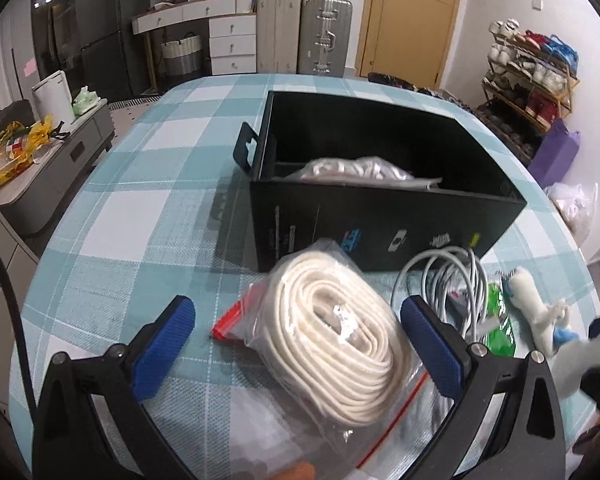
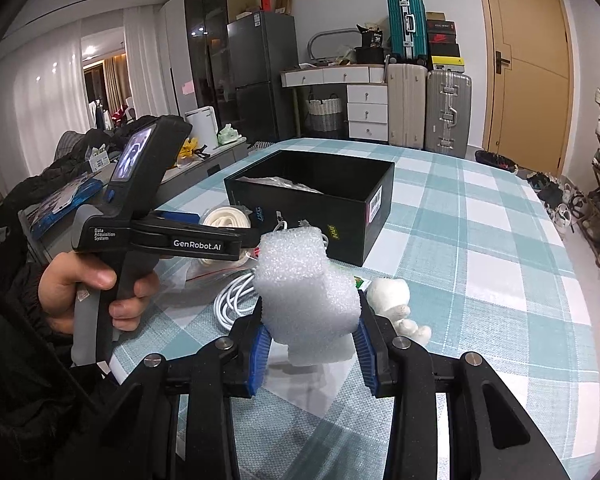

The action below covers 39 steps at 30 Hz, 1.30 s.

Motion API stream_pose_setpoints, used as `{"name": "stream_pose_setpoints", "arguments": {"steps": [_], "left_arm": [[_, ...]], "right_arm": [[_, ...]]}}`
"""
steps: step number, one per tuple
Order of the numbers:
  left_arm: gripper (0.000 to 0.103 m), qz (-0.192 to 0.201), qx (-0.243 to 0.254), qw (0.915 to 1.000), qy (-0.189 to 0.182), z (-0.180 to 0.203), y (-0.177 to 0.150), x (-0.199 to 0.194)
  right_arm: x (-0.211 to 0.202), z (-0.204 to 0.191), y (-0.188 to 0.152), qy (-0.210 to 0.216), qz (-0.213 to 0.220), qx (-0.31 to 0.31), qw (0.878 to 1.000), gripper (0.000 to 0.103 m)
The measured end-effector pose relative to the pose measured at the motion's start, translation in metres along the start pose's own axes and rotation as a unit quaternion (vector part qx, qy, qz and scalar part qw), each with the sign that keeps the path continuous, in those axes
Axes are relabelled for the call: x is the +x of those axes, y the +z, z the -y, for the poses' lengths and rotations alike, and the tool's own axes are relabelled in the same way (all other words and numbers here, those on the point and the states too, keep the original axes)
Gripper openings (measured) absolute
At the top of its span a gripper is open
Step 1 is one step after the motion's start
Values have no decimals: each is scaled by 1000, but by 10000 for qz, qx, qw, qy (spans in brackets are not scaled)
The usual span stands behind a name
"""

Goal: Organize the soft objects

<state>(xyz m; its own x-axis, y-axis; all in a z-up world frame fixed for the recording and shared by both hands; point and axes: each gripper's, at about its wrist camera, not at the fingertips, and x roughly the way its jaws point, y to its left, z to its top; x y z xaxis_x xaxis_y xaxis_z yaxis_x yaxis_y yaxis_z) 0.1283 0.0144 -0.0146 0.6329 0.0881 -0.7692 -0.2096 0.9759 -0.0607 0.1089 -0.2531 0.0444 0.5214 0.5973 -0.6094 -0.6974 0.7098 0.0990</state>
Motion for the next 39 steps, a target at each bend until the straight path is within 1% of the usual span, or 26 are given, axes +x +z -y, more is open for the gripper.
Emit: {"name": "stream_pose_setpoints", "arguments": {"steps": [3, 7, 10, 14, 16, 17, 19, 20, 21, 22, 26, 29, 39], "left_arm": [[103, -45, 120, 9999, 49, -5, -6, -5], [103, -134, 289, 9995, -12, -11, -19, -12], [103, -127, 448, 9989, 68, -13, -26, -15], [99, -83, 612, 9981, 48, -13, -33, -20], [87, -130, 662, 9977, -45, -13, -35, -21], [84, -141, 680, 9975, -145, -14, -37, -23], [64, -142, 717, 9970, -241, -13, -40, -25], [60, -162, 740, 9968, -252, -13, -41, -26], [52, -144, 739, 9968, -284, -12, -41, -27], [47, -128, 736, 9967, -321, -13, -42, -29], [43, -57, 724, 9966, -387, -13, -42, -36], [41, 81, 747, 9963, -425, -12, -39, -44], [40, 372, 821, 9948, -476, -7, -34, -63]], "right_arm": [[0, -1, 0, -12, -12, 14, 10000, 38], [0, 0, 0, -9, -11, 19, 10000, 38], [0, -1, 0, -4, -14, 11, 10000, 38], [2, -1, 0, 6, -8, -2, 10000, 38], [4, -2, 0, 15, -11, -11, 10000, 38], [4, -2, 0, 25, -6, -15, 10000, 38], [4, -4, 0, 38, 8, -23, 10000, 38], [3, -5, 0, 42, 17, -27, 10000, 38], [3, -5, 0, 49, 24, -30, 10000, 38], [4, -5, 1, 52, 39, -29, 10000, 38], [4, -6, 1, 84, 103, -31, 9999, 38], [3, -8, 2, 101, 167, -51, 9998, 38], [-4, -12, 9, 166, 411, -26, 9990, 38]]}}
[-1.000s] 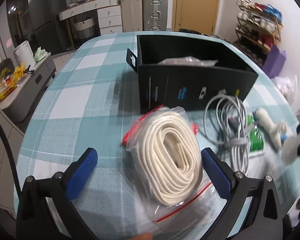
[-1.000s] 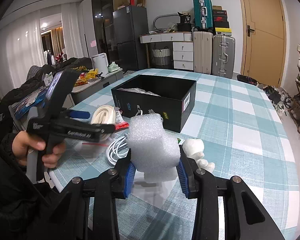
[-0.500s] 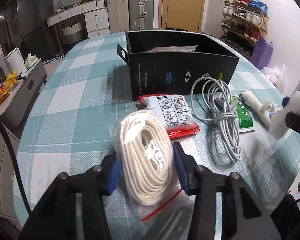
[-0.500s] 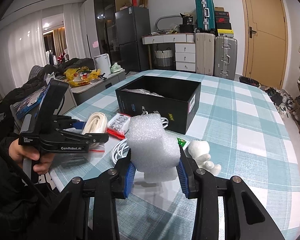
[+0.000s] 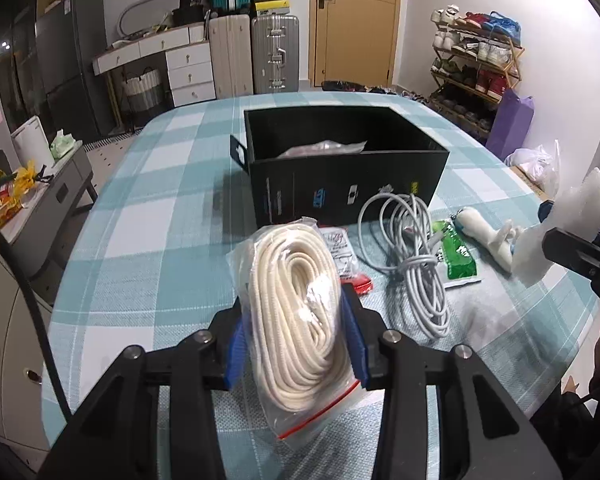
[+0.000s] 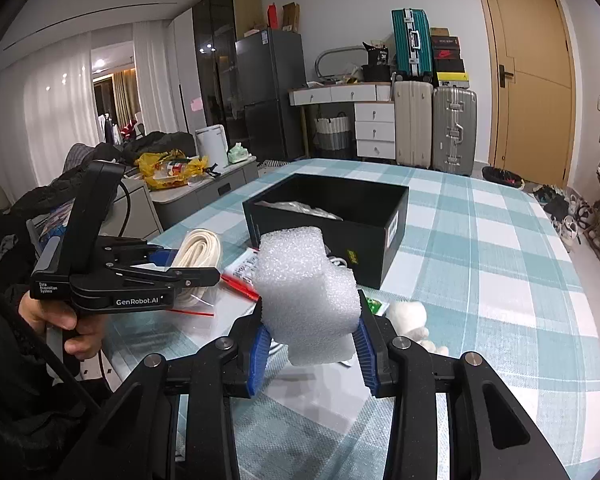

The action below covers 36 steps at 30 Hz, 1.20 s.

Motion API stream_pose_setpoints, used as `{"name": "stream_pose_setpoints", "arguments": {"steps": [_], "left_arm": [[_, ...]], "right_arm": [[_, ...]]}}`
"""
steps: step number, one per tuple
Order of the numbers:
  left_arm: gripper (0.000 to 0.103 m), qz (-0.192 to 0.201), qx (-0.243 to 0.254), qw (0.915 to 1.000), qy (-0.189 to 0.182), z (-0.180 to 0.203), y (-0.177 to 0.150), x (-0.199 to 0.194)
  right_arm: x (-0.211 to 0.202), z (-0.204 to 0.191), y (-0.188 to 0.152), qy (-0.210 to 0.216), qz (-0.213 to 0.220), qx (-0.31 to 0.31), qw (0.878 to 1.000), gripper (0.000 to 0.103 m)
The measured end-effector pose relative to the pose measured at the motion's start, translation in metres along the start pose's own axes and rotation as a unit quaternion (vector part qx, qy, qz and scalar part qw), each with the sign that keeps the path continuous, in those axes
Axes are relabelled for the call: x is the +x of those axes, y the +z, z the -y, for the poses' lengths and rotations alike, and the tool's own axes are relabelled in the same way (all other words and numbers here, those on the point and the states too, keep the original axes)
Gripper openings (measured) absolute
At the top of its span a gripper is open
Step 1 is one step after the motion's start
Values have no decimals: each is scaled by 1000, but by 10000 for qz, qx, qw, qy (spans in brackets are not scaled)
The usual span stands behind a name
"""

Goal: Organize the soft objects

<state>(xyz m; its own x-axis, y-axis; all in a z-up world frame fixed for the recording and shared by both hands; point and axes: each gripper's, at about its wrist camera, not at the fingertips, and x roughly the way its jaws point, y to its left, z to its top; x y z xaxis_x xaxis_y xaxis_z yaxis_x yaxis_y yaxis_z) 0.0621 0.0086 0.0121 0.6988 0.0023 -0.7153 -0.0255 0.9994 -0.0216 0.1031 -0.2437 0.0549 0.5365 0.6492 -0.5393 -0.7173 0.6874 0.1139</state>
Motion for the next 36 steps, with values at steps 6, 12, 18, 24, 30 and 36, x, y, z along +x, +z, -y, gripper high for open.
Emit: {"name": "stream_pose_setpoints", "arguments": {"steps": [6, 12, 18, 24, 30, 36], "left_arm": [[40, 136, -13, 9999, -29, -1, 8, -7], [40, 285, 25, 9996, -2, 3, 17, -14], [40, 451, 91, 9989, 18, 8, 27, -21], [40, 594, 110, 9982, 4, 11, 35, -27], [41, 706, 151, 9974, 15, 16, 45, -32], [40, 770, 132, 9969, 58, 17, 56, -29]], "right_arm": [[-3, -3, 9, 19, 149, -23, 9999, 38], [-8, -2, 20, -28, 294, 2, 9996, 38], [-12, 1, 33, -85, 443, 26, 9990, 38], [-15, 3, 42, -86, 546, 90, 9984, 38], [-16, 8, 51, -100, 628, 165, 9978, 38], [-13, 15, 65, -92, 711, 298, 9970, 38]]}}
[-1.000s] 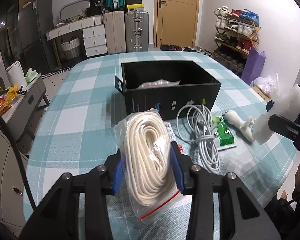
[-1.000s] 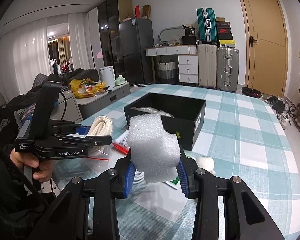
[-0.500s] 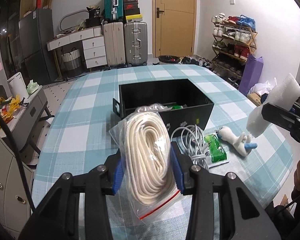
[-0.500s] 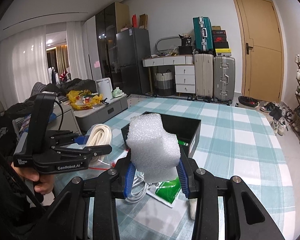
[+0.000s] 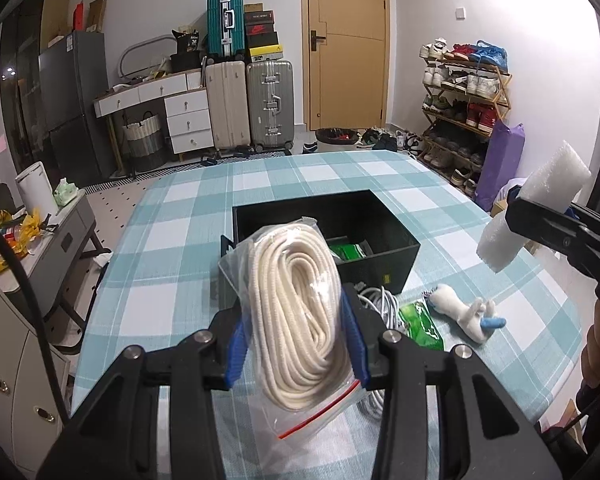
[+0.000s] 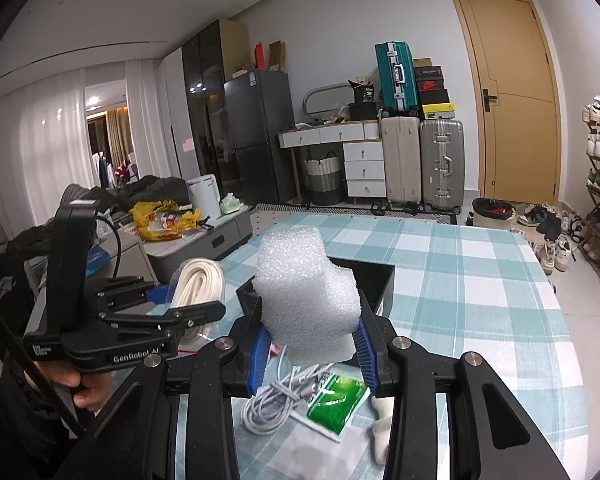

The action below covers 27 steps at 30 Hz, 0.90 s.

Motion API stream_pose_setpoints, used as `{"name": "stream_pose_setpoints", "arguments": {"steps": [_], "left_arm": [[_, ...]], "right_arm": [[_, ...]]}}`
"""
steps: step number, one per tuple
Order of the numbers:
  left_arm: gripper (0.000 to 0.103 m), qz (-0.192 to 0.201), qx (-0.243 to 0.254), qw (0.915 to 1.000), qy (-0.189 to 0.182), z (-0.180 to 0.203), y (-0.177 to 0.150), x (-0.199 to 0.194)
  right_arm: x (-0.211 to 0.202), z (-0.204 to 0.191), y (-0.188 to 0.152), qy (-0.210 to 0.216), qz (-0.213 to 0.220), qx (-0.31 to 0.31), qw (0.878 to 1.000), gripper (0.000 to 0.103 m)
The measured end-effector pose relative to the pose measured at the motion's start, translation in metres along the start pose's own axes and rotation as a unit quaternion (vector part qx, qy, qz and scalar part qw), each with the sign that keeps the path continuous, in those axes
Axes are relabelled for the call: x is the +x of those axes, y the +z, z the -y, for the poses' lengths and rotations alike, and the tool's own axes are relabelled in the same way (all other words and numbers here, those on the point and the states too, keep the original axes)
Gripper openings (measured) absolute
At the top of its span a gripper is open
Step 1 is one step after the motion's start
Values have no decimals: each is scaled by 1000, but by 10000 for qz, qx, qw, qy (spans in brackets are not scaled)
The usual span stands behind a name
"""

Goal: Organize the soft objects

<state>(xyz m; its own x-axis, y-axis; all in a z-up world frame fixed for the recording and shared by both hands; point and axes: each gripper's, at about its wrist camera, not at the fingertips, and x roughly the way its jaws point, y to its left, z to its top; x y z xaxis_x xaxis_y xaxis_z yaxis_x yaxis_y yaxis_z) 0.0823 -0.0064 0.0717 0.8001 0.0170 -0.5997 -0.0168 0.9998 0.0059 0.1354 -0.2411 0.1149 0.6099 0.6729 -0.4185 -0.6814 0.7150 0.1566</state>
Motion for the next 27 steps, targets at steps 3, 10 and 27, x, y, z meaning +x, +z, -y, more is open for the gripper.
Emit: {"name": "stream_pose_setpoints", "arguments": {"steps": [3, 10, 27], "left_arm": [[41, 16, -26, 10000, 13, -1, 5, 4], [41, 30, -127, 9999, 26, -6, 16, 15], [41, 20, -248, 9997, 16, -20, 34, 40]], "right_arm": [[5, 3, 5, -8, -12, 50, 10000, 38], [15, 2, 17, 34, -7, 73, 10000, 38], [44, 4, 36, 62, -130, 120, 9998, 38]]}}
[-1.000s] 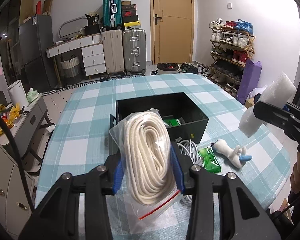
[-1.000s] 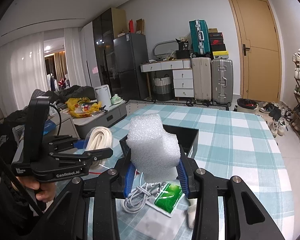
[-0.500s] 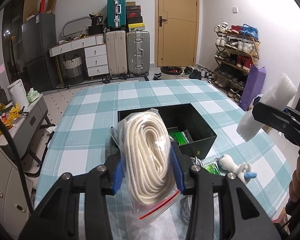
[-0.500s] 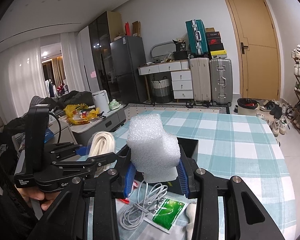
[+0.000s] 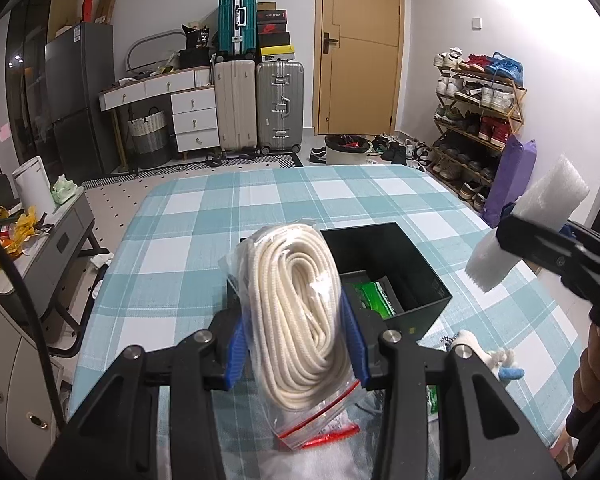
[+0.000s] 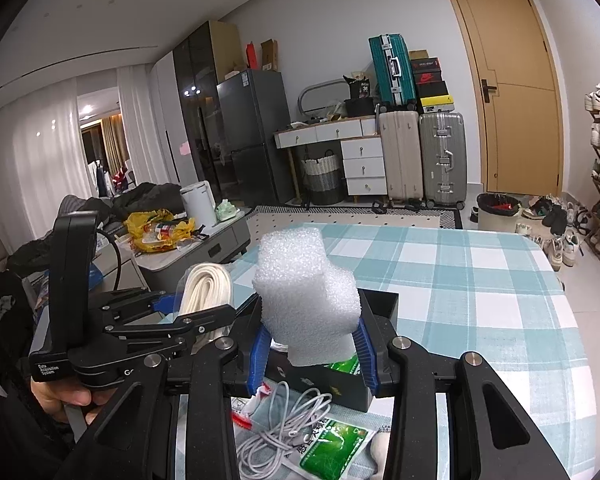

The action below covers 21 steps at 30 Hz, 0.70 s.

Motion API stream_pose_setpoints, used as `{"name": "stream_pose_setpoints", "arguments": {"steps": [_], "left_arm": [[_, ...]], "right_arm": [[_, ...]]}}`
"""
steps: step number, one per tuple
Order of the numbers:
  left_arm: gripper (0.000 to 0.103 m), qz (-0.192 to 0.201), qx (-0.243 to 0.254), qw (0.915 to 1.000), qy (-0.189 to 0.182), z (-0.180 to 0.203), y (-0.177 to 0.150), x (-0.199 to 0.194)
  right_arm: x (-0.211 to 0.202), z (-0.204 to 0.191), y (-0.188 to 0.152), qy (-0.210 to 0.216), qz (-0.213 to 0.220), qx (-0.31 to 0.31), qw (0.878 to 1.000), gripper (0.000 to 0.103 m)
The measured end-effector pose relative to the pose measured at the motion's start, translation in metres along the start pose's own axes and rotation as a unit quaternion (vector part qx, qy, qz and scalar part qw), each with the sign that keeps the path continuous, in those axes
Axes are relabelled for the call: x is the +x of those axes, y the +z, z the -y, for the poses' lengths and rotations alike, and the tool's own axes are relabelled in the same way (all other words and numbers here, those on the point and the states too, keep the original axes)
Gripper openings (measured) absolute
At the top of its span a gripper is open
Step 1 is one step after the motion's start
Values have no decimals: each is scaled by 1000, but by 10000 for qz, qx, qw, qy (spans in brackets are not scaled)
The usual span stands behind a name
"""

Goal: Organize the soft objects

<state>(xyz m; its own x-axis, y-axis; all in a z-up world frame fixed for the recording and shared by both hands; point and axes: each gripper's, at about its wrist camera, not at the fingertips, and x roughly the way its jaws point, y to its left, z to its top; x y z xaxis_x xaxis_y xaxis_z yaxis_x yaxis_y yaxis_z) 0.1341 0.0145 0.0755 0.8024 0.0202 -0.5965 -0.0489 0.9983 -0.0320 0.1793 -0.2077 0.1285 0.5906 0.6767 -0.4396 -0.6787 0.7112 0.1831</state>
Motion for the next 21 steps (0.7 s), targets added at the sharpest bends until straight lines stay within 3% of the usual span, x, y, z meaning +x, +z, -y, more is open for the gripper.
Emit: {"name": "stream_pose_setpoints", "arguments": {"steps": [21], "left_arm": [[41, -148, -166, 9997, -110, -5, 14, 45]], "right_arm": [[64, 16, -6, -10, -636, 3, 9980, 38]]}}
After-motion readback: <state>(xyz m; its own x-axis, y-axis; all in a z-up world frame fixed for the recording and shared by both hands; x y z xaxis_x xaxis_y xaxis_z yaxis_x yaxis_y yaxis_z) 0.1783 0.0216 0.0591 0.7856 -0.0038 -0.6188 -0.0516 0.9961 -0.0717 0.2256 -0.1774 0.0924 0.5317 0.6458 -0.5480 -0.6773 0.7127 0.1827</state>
